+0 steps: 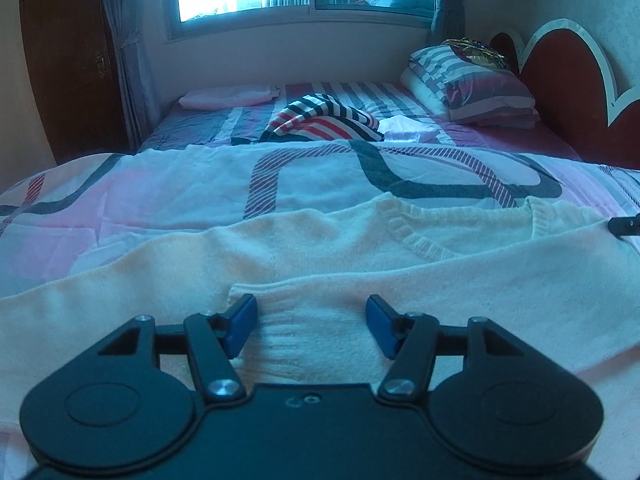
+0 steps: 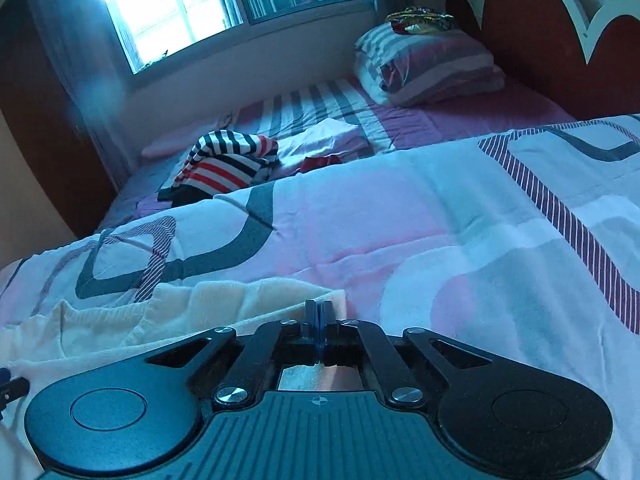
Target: Fold small clothes
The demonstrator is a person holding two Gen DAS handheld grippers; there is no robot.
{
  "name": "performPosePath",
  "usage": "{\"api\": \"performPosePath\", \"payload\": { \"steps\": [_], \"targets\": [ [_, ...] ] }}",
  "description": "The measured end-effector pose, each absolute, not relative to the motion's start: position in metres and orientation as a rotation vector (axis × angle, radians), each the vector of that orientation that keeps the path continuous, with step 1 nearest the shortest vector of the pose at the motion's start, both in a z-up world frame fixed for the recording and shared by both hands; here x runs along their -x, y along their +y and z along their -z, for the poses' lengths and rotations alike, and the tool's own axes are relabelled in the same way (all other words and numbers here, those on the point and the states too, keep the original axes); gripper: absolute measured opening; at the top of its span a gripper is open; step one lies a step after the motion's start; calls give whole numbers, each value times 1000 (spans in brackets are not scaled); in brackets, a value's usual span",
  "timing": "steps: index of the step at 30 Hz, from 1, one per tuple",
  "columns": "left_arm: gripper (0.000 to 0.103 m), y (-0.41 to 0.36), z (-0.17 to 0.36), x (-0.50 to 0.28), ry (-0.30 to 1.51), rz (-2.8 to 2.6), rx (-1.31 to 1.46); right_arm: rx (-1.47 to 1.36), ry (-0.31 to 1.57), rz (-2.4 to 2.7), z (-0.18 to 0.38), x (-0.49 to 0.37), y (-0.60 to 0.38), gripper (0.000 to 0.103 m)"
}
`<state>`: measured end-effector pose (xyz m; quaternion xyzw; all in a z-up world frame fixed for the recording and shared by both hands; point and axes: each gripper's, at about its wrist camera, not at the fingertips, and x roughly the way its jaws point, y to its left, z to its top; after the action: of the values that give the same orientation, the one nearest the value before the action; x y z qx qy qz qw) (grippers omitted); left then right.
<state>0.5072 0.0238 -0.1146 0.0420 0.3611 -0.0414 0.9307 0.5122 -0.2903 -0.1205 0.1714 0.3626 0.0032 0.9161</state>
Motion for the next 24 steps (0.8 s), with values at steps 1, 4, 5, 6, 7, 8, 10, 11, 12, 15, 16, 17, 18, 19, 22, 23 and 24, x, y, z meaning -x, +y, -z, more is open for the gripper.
{"api": "performPosePath", "payload": {
  "steps": [1, 4, 5, 6, 7, 8, 10, 11, 12, 15, 16, 17, 18, 19, 22, 23, 24],
  "targets": [
    [59, 22, 114, -507, 739, 88, -92, -351, 750, -5, 122, -510, -290, 0],
    [56, 20, 113, -503, 749, 78, -123, -334, 753, -2, 116, -498, -285, 0],
    [57, 19, 107, -497, 726, 84, -134, -325, 735, -13, 109, -489, -283, 0],
    [59, 17, 101, -489, 686, 95, -146, -308, 721, -17, 105, -477, -280, 0],
    [61, 15, 97, -483, 660, 103, -147, -289, 738, -26, 105, -470, -274, 0],
    [64, 13, 98, -483, 670, 115, -138, -266, 776, -33, 111, -467, -268, 0],
    [64, 6, 112, -492, 769, 128, -150, -224, 769, -36, 121, -459, -260, 0],
    [64, 4, 118, -493, 787, 120, -158, -220, 775, -28, 119, -459, -258, 0],
    [63, 4, 116, -490, 765, 112, -152, -231, 785, -20, 114, -458, -258, 0],
    [60, 6, 106, -476, 727, 112, -139, -236, 724, -33, 95, -435, -256, 0],
    [60, 7, 103, -470, 709, 115, -132, -232, 724, -37, 94, -428, -254, 0],
    [61, 7, 102, -467, 699, 122, -124, -229, 736, -41, 96, -422, -253, 0],
    [63, 7, 104, -465, 701, 129, -122, -224, 761, -40, 101, -419, -252, 0],
    [63, 5, 108, -468, 731, 128, -135, -208, 800, -30, 110, -419, -250, 0],
    [61, 4, 114, -468, 754, 106, -124, -213, 806, -8, 114, -410, -252, 0],
    [58, 4, 111, -465, 742, 104, -120, -226, 788, -9, 108, -406, -253, 0],
    [59, 5, 108, -461, 722, 98, -123, -231, 754, -15, 101, -400, -254, 0]
  ]
}}
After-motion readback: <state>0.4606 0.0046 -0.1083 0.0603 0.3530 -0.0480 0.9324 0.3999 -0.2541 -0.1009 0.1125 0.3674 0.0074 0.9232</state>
